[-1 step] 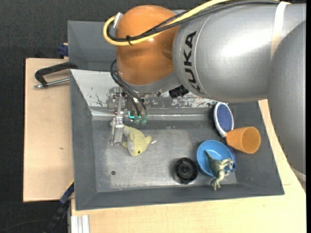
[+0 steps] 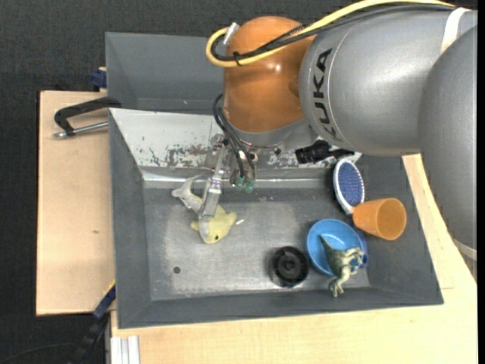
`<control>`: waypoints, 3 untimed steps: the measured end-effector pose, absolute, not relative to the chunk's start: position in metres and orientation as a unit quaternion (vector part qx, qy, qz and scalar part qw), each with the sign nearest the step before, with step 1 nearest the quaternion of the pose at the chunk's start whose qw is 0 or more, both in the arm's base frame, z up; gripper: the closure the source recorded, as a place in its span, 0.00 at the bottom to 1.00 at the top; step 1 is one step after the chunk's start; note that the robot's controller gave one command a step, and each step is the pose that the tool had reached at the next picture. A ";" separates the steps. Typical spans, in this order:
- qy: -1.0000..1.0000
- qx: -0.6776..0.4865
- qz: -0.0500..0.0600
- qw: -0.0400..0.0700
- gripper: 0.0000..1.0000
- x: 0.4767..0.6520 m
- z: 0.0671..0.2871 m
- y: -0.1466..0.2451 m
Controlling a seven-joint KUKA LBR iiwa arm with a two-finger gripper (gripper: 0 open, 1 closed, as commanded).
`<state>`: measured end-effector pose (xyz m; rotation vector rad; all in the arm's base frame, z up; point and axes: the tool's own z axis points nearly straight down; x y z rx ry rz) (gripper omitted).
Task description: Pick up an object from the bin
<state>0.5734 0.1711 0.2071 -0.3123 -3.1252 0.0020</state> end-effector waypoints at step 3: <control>-0.987 -0.159 -0.003 -0.006 1.00 0.575 0.212 0.127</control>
Offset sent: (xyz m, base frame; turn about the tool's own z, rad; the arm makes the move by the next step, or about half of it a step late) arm 0.0084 -0.0377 -0.1250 0.0935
